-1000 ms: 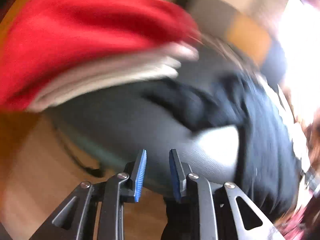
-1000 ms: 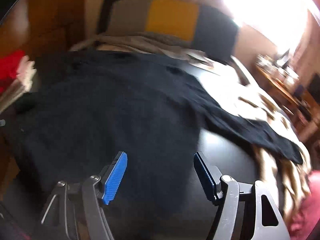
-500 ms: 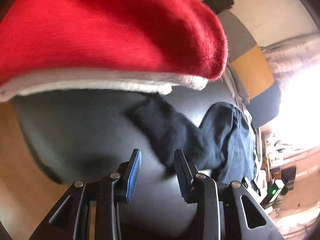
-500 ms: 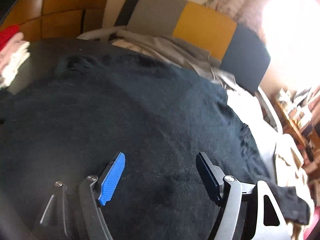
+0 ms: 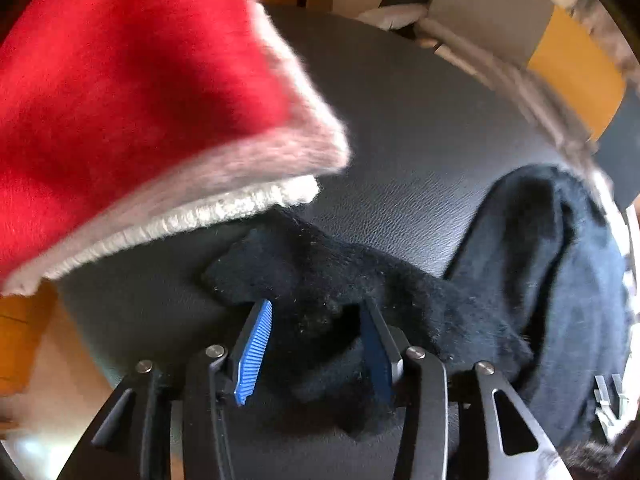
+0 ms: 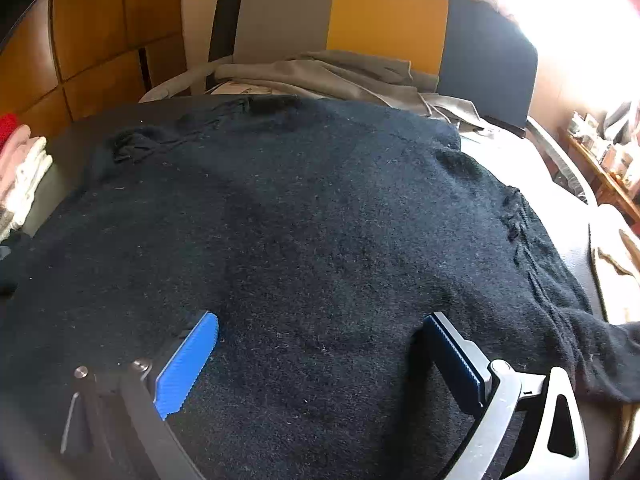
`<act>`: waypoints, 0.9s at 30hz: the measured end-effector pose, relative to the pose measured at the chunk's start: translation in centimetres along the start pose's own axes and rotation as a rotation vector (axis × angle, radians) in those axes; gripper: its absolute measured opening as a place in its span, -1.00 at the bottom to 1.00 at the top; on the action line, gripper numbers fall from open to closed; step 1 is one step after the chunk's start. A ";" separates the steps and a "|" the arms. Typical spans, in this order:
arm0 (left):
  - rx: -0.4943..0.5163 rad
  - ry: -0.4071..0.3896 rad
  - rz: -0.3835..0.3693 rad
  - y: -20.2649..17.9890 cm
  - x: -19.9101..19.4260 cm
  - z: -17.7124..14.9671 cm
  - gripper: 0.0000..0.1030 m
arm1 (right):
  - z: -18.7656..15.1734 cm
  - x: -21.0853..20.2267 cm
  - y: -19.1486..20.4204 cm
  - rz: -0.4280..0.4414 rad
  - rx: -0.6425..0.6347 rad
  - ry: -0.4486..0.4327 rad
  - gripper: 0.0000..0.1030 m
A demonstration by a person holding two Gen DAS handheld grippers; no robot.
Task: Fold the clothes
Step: 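Grasp a sweater sleeve with the left gripper and pull it across the body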
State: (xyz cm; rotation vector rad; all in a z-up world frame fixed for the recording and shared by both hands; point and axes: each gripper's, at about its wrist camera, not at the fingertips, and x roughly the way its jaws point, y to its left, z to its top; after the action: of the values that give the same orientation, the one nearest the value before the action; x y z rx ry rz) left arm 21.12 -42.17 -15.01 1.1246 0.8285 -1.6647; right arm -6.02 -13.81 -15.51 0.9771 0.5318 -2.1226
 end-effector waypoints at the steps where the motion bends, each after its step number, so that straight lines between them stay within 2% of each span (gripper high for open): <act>1: 0.014 -0.005 0.030 -0.8 0.1 0.0 -0.09 | -0.1 0.0 0.0 0.004 0.002 0.000 1.00; 3: 0.030 -0.034 0.023 -1.9 -0.1 -0.1 -0.43 | -0.1 0.0 0.0 0.007 0.003 -0.001 1.00; 4: 0.035 -0.046 0.011 -2.5 -0.1 -0.1 -0.85 | -0.1 0.0 0.0 0.007 0.003 -0.001 1.00; 5: 0.034 -0.050 -0.002 -2.8 -0.3 0.0 -0.89 | -0.1 0.0 -0.1 0.009 0.004 -0.001 1.00; 7: 0.025 -0.091 -0.037 -3.6 -1.3 0.6 -0.89 | -0.1 0.0 -0.1 0.011 0.003 -0.001 1.00; 9: 0.039 -0.187 -0.044 -4.4 -3.4 1.4 -0.90 | -0.1 0.0 -0.2 0.013 0.002 0.000 1.00; 13: 0.120 -0.420 -0.082 -5.1 -9.7 3.8 -0.90 | -0.1 0.0 -0.1 0.008 0.000 0.002 1.00; 15: 0.144 -0.564 -0.111 -4.6 -13.6 5.1 -0.90 | -0.1 0.0 -0.1 0.007 0.000 0.003 1.00; 18: 0.179 -0.739 -0.101 -2.4 -18.7 6.7 -0.90 | -0.1 0.0 -0.1 0.004 -0.001 0.005 1.00; 21: 0.224 -0.866 -0.054 -0.5 -21.8 7.9 -0.90 | -0.1 0.0 -0.1 -0.003 -0.005 0.006 1.00; 23: 0.256 -0.904 0.008 1.0 -22.0 8.4 -0.90 | -0.1 0.0 -0.2 -0.007 -0.007 0.008 1.00; 24: 0.267 -0.893 0.036 1.7 -21.5 8.6 -0.90 | -0.1 0.0 -0.1 -0.009 -0.008 0.008 1.00; 25: 0.277 -0.875 0.061 2.4 -20.8 8.8 -0.90 | -0.1 0.0 -0.1 -0.011 -0.008 0.009 1.00; 27: 0.287 -0.783 0.098 3.8 -18.4 9.0 -0.89 | 0.0 0.0 -0.2 -0.014 -0.009 0.010 1.00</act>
State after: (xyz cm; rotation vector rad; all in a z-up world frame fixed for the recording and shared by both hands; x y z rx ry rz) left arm 24.69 -45.48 5.25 0.5782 0.0354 -1.9601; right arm -6.13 -13.69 -15.53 0.9819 0.5544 -2.1270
